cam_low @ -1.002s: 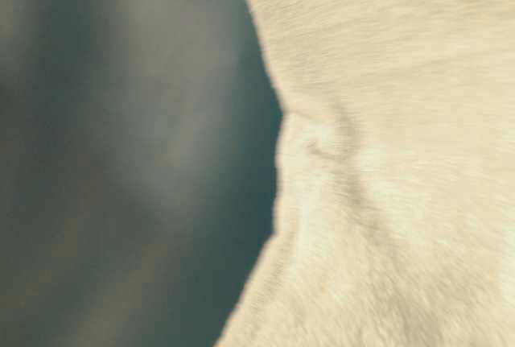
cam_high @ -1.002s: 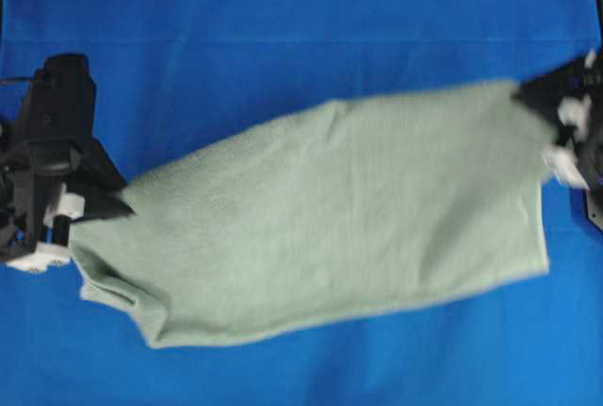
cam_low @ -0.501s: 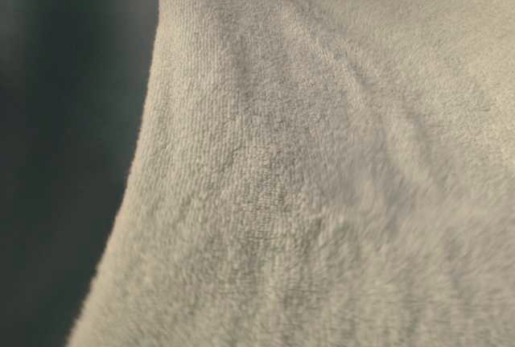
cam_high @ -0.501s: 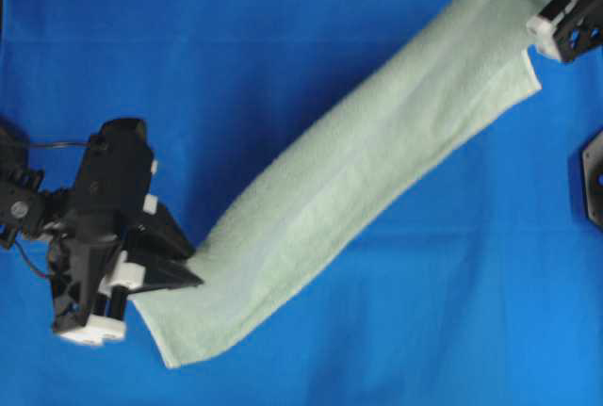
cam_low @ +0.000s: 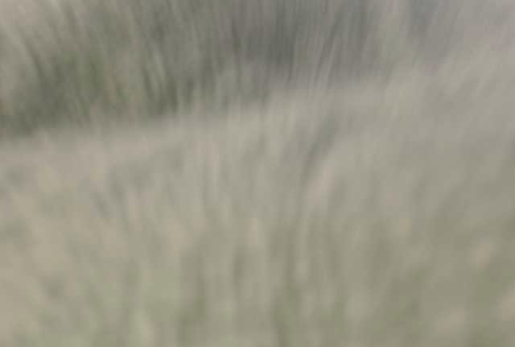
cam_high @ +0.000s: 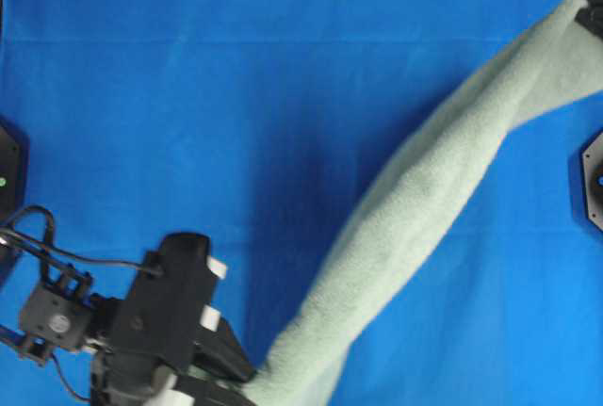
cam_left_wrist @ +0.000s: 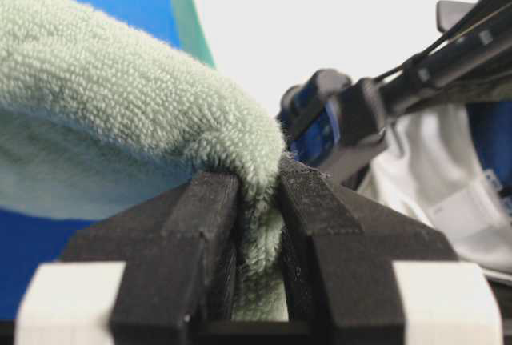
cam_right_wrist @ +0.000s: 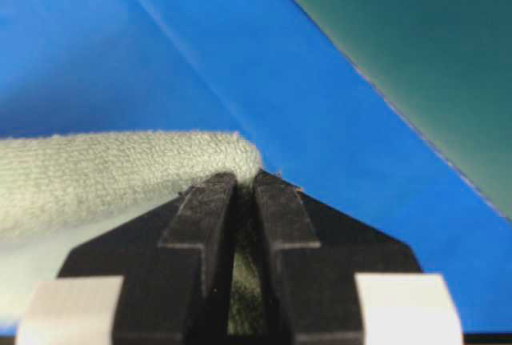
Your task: Fold a bath towel.
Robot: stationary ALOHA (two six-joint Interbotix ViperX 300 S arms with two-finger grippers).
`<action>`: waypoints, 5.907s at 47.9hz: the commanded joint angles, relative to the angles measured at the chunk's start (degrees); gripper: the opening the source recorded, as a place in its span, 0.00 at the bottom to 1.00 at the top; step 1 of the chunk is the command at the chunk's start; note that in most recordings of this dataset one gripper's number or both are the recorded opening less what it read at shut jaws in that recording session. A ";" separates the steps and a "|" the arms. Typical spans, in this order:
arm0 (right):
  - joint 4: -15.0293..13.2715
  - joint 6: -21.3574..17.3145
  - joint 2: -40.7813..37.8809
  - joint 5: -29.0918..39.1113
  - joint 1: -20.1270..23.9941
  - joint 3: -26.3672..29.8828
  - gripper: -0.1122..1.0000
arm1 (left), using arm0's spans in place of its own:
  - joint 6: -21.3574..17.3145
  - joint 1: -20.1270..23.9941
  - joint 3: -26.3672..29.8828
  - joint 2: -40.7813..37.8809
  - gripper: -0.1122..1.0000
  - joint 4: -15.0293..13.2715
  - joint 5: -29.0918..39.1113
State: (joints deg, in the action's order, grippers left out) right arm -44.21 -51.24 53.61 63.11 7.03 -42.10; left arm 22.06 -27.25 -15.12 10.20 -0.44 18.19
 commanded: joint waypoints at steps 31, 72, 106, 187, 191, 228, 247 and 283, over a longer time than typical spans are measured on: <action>-12.04 -1.93 -42.36 -35.24 -32.61 7.91 0.18 | 15.38 13.01 -34.54 19.60 0.20 -0.18 2.37; -15.47 -2.02 -54.58 -44.82 -38.14 12.13 0.68 | 13.10 23.38 -45.97 23.20 0.85 0.18 4.66; -1.85 -2.90 -44.30 -45.53 -43.68 -8.61 0.70 | -0.26 23.03 -49.31 36.12 0.79 1.14 0.70; 8.26 -12.04 -52.21 -28.74 -12.39 8.44 0.20 | -0.62 22.94 -49.39 36.83 0.79 0.88 1.14; 8.26 -13.36 -55.02 -28.13 -8.96 12.04 0.20 | -0.62 22.68 -49.39 36.83 0.79 0.97 1.14; 8.26 -24.43 -71.37 -24.26 2.55 29.36 0.20 | -0.79 20.21 -49.39 36.74 0.79 0.97 0.62; 8.26 -24.79 -71.19 -24.70 2.37 27.69 0.38 | -1.85 20.13 -49.39 36.39 0.79 0.97 0.00; -0.97 -24.52 -41.13 -17.93 2.37 9.58 0.68 | -5.54 18.19 -49.22 36.47 0.79 1.05 -1.67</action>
State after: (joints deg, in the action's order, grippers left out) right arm -44.47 -75.67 8.00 47.72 10.46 -29.36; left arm 17.14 -7.73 -65.04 46.85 0.53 17.84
